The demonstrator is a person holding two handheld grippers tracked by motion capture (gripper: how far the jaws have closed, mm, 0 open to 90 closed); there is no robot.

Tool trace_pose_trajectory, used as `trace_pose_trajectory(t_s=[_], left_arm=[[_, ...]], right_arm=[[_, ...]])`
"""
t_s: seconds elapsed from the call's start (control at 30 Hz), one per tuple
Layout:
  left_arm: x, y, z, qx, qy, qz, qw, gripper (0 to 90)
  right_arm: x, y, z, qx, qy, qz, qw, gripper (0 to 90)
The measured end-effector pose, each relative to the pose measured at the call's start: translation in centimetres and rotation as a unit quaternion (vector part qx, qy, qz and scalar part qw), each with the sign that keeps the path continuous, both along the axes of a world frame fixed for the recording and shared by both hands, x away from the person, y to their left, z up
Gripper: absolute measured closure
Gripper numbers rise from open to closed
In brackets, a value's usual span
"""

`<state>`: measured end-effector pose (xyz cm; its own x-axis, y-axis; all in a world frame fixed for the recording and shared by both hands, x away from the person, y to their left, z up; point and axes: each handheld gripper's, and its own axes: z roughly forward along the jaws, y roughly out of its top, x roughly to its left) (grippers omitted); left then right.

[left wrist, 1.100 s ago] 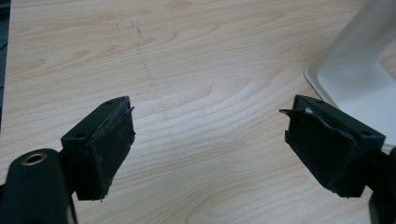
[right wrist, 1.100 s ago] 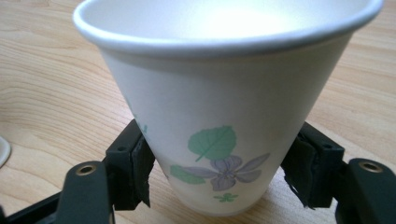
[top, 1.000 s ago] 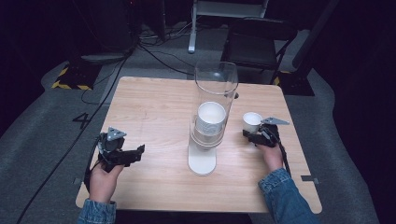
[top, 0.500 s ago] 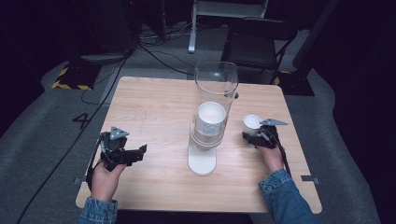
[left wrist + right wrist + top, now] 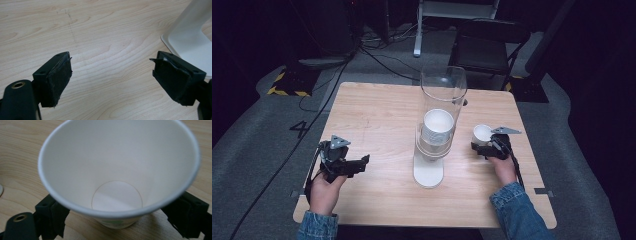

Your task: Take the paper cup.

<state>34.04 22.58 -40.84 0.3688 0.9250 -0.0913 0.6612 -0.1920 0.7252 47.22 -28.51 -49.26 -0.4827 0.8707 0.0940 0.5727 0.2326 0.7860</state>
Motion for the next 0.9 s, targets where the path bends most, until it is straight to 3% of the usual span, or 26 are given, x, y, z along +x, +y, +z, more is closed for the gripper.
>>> trace_pose_trajectory(t_s=[0.1,0.47,0.67,0.9], left_arm=[[0.1,0.0,0.0,-0.001,0.0,0.0,1.0,15.6],[0.3,-0.1,0.2,-0.002,0.001,-0.006,1.0,15.6],[0.3,0.1,0.2,-0.002,0.0,-0.003,1.0,15.6],[0.2,0.3,0.2,-0.004,0.003,-0.005,1.0,15.6]], right_arm=[[-0.4,-0.3,0.8,-0.004,-0.01,-0.008,0.9999,6.2],[-3.4,-1.3,4.9,0.018,-0.057,0.012,0.9981,5.9],[-5.3,-2.1,7.0,0.028,-0.066,0.024,0.9971,5.9],[-7.6,-3.3,8.2,0.027,-0.066,0.052,0.9961,6.6]])
